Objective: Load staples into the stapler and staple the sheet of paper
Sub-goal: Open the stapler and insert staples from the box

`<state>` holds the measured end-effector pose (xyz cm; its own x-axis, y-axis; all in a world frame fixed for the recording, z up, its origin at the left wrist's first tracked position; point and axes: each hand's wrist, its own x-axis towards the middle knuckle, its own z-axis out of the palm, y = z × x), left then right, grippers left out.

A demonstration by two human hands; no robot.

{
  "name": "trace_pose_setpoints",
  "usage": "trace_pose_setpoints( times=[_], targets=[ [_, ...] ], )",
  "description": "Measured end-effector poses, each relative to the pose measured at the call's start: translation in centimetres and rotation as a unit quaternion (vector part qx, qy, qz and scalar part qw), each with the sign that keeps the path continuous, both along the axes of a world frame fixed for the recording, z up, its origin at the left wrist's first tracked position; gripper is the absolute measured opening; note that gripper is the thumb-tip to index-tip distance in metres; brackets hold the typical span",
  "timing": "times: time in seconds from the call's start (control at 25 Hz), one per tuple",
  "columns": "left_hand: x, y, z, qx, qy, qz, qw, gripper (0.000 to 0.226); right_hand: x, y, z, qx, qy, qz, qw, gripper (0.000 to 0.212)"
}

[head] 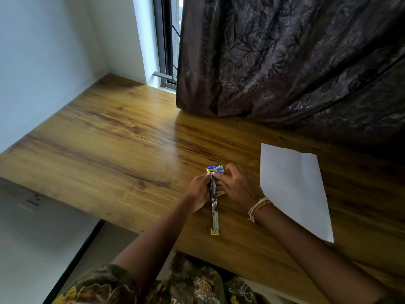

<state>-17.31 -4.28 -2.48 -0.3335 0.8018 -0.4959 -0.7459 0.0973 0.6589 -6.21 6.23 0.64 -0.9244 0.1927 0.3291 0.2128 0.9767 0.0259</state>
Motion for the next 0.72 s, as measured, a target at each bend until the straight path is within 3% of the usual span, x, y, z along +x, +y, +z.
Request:
trace_pose_setpoints(
  times=[0.36,0.64,0.72],
  targets=[
    [0.2,-0.2,0.4,-0.013,0.007,0.001,1.000,0.032,0.2,-0.3,-1.4,0.079,-0.030,0.003,0.996,0.041],
    [0.0,-0.1,0.6,-0.014,-0.003,-0.011,1.000,0.038,1.7,-1.7,-1.5,0.062,-0.002,0.007,0.998,0.036],
    [0.1,-0.2,0.8,-0.018,0.001,-0.008,1.000,0.038,1.7,-2.0,-1.3,0.016,0.008,-0.013,1.000,0.033]
  ],
)
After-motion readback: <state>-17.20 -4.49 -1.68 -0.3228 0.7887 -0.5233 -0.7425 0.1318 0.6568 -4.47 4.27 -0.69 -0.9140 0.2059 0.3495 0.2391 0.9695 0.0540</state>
